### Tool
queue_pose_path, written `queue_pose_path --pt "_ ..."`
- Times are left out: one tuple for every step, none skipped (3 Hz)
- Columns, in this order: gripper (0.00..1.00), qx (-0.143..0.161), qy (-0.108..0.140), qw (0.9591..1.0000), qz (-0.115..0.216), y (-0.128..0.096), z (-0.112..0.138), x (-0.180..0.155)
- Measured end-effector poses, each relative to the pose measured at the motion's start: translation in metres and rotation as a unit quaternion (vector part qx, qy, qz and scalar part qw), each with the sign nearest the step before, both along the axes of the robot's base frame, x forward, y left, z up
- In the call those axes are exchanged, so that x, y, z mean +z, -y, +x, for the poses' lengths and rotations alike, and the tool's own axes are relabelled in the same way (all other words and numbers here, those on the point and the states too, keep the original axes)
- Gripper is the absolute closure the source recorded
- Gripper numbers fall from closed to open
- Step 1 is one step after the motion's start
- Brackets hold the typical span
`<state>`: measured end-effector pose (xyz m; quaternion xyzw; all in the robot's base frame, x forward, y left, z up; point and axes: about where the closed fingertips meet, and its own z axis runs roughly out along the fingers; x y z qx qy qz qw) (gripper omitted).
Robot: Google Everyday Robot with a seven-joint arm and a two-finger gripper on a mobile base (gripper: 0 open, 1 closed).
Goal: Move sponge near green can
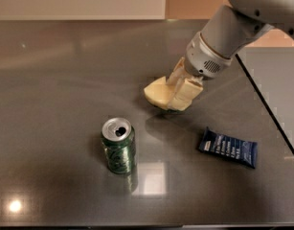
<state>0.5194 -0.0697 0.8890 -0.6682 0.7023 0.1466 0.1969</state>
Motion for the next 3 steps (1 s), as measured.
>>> queue_pose_path --pt "1.00 0.013 -0.019 0.9997 0.008 0.003 -0.034 0.002" --pt "1.00 0.024 -0.034 0.9990 0.015 0.000 -0.057 0.001" --pt "0.85 0.031 -0.045 0.9983 0.021 -0.007 -0.069 -0.004"
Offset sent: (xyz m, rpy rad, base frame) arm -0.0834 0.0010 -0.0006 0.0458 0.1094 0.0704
